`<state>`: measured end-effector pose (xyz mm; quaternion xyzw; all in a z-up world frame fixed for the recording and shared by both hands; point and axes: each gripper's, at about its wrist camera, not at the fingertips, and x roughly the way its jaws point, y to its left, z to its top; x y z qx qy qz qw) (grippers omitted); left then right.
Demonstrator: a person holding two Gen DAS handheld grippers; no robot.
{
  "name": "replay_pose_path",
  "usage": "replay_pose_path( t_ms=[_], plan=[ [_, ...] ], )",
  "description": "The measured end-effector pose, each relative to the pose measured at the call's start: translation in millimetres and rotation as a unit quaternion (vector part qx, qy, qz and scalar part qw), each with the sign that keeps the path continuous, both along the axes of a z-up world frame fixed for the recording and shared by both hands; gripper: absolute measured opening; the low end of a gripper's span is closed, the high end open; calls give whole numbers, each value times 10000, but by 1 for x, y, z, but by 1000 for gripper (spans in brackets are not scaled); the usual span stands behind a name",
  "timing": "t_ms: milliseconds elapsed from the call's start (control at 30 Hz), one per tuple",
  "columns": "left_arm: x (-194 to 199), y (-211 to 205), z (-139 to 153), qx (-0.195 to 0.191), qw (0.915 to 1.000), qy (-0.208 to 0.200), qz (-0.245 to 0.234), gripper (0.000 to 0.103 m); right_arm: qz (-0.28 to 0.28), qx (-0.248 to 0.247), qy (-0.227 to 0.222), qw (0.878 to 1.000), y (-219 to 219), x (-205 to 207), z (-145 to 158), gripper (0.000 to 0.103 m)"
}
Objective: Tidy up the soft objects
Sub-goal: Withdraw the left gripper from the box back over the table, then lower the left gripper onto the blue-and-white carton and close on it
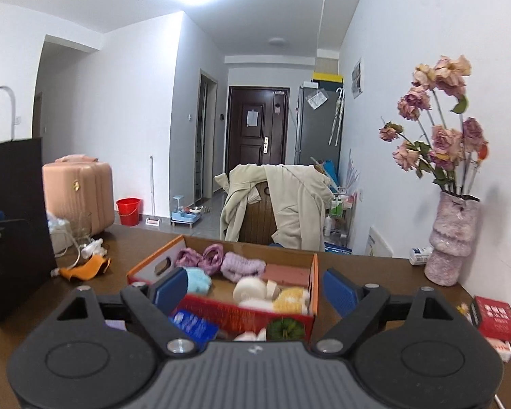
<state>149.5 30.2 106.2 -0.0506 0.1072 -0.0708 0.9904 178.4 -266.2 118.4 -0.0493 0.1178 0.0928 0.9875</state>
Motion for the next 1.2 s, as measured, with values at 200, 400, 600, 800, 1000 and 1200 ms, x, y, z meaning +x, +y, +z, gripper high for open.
replay_pose_path(
  t_ms=[200,400,600,800,1000,1200],
  plan=[
    [-56,-4,-39,-25,10000,-21,45,103,245,79,89,9996,3,-60,-49,92],
    [-59,-5,-55,97,9998,145,102,103,165,439,419,9980,5,-84,-87,91],
    [-41,-4,-61,-4,9995,321,51,103,162,458,452,9978,7,-75,-88,91],
    [-4,-16,-64,19,9984,559,-80,103,236,592,659,9958,8,-46,-91,90],
    [42,-25,-67,27,9970,763,-110,101,301,754,944,9922,7,1,-94,86],
    [105,-38,-73,-44,9919,1250,-221,75,273,1097,1404,9836,8,68,-102,69]
  ],
)
